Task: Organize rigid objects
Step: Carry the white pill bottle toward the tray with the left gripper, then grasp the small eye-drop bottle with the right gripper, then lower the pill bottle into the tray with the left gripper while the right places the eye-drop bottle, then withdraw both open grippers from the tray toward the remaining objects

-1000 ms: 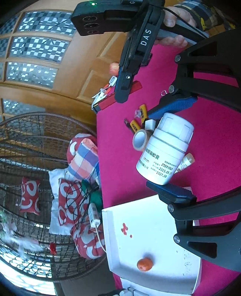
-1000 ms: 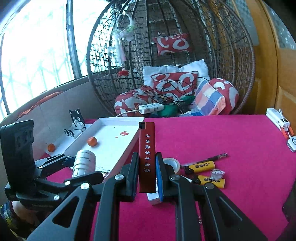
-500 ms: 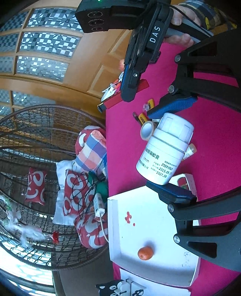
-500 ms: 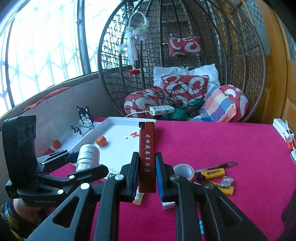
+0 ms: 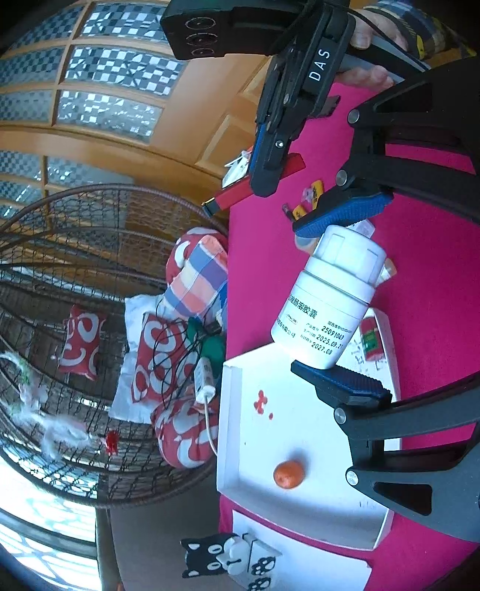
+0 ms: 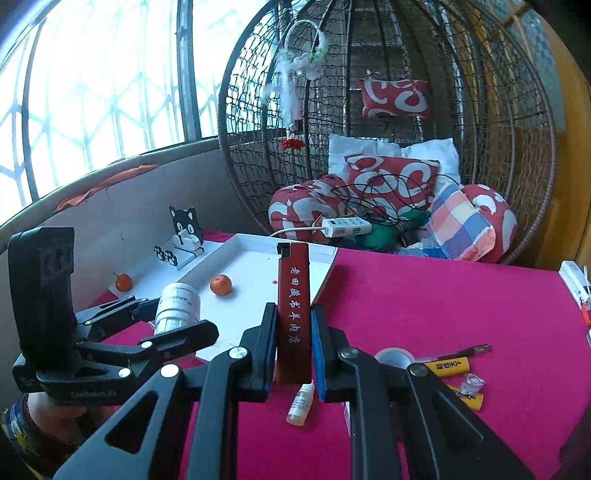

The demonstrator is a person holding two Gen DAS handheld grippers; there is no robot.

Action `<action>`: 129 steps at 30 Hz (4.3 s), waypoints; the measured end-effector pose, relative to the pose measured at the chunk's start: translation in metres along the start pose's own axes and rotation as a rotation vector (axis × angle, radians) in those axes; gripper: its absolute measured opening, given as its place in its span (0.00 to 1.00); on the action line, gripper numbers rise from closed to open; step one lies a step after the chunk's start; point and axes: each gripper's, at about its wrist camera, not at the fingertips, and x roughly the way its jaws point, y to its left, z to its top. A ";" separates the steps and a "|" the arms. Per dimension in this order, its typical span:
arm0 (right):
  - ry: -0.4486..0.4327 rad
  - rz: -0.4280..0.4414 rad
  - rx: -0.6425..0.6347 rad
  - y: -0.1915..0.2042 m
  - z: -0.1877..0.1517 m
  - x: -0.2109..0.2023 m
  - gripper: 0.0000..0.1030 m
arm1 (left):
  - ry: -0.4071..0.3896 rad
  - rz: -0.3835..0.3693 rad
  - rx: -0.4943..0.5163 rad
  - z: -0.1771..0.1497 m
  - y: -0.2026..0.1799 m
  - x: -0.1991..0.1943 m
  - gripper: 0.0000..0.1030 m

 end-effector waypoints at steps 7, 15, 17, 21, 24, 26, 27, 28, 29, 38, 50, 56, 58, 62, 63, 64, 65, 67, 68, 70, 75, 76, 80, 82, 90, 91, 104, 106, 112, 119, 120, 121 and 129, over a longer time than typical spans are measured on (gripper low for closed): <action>-0.005 0.015 -0.028 0.012 0.006 0.009 0.15 | -0.025 0.043 -0.035 0.001 0.019 -0.012 0.66; -0.016 0.006 -0.029 0.018 0.013 0.019 0.15 | -0.075 0.116 -0.116 0.003 0.058 -0.032 0.66; 0.048 0.039 0.015 0.010 0.008 0.027 0.16 | -0.089 0.130 -0.130 0.003 0.066 -0.038 0.66; 0.142 -0.004 0.019 -0.001 -0.018 0.042 0.38 | -0.093 0.142 -0.148 0.002 0.074 -0.039 0.66; 0.225 -0.019 0.004 -0.005 -0.041 0.056 0.40 | -0.089 0.133 -0.153 0.001 0.076 -0.038 0.66; 0.272 -0.018 -0.017 -0.006 -0.052 0.066 0.40 | -0.084 0.129 -0.152 0.000 0.076 -0.037 0.66; 0.288 -0.020 -0.033 -0.006 -0.057 0.071 0.40 | -0.081 0.123 -0.153 0.000 0.076 -0.036 0.66; 0.303 -0.026 -0.052 -0.005 -0.062 0.077 0.40 | -0.079 0.119 -0.153 0.000 0.075 -0.035 0.66; 0.320 -0.030 -0.065 -0.005 -0.067 0.084 0.40 | -0.076 0.118 -0.153 0.000 0.074 -0.035 0.66; 0.392 -0.088 -0.128 -0.006 -0.089 0.116 0.27 | -0.064 0.110 -0.129 0.000 0.063 -0.031 0.66; 0.068 -0.118 -0.062 0.002 -0.029 0.035 0.18 | -0.067 0.181 -0.052 0.004 0.045 -0.030 0.66; -0.028 -0.107 -0.042 0.007 -0.008 0.014 0.18 | -0.069 0.200 -0.021 0.007 0.032 -0.031 0.66; -0.042 -0.104 -0.028 0.007 -0.004 0.012 0.18 | -0.069 0.207 -0.012 0.008 0.030 -0.031 0.66; -0.059 -0.098 -0.009 0.005 0.005 0.013 0.18 | -0.072 0.220 0.014 0.013 0.025 -0.034 0.66; -0.067 -0.095 0.001 0.004 0.009 0.012 0.18 | -0.076 0.227 0.023 0.016 0.024 -0.035 0.66; -0.072 -0.094 0.006 0.005 0.010 0.011 0.18 | -0.079 0.232 0.027 0.018 0.024 -0.036 0.66; -0.079 -0.092 0.010 0.005 0.013 0.010 0.18 | -0.079 0.235 0.024 0.019 0.025 -0.038 0.66; -0.095 -0.087 0.020 0.006 0.018 0.008 0.18 | -0.090 0.248 0.025 0.024 0.027 -0.041 0.66; -0.099 -0.083 0.021 0.008 0.021 0.007 0.18 | -0.092 0.254 0.025 0.026 0.028 -0.042 0.66; -0.112 -0.076 0.020 0.012 0.025 0.006 0.18 | -0.095 0.265 0.027 0.029 0.031 -0.043 0.66; -0.123 -0.055 0.001 0.025 0.030 0.008 0.18 | -0.095 0.279 0.025 0.030 0.035 -0.045 0.66; -0.123 -0.051 -0.002 0.027 0.031 0.008 0.18 | -0.095 0.281 0.025 0.030 0.035 -0.044 0.66; -0.118 -0.035 -0.014 0.035 0.034 0.014 0.18 | -0.091 0.285 0.026 0.030 0.037 -0.043 0.66; -0.112 -0.028 -0.017 0.039 0.035 0.018 0.18 | -0.089 0.289 0.025 0.031 0.039 -0.042 0.66; -0.079 -0.014 -0.011 0.045 0.046 0.046 0.18 | -0.070 0.303 0.004 0.044 0.059 -0.024 0.66; -0.072 -0.009 -0.005 0.044 0.048 0.050 0.18 | -0.070 0.296 -0.008 0.046 0.064 -0.022 0.66; 0.097 -0.021 -0.019 0.055 0.050 0.140 0.18 | 0.040 0.268 -0.141 0.075 0.126 0.057 0.66; 0.144 -0.030 -0.025 0.057 0.041 0.159 0.18 | 0.081 0.273 -0.168 0.073 0.136 0.075 0.66; 0.244 -0.049 -0.033 0.057 0.024 0.200 0.18 | 0.146 0.335 -0.205 0.061 0.157 0.109 0.66; 0.311 -0.059 -0.047 0.060 0.009 0.219 0.19 | 0.157 0.390 -0.242 0.047 0.172 0.115 0.69; 0.302 -0.072 -0.053 0.062 0.009 0.217 0.20 | 0.143 0.391 -0.249 0.047 0.173 0.113 0.72; 0.291 -0.081 -0.057 0.063 0.008 0.215 0.28 | 0.128 0.398 -0.251 0.047 0.174 0.110 0.84; 0.197 -0.092 -0.048 0.063 0.008 0.189 1.00 | -0.023 0.472 -0.245 0.056 0.169 0.070 1.00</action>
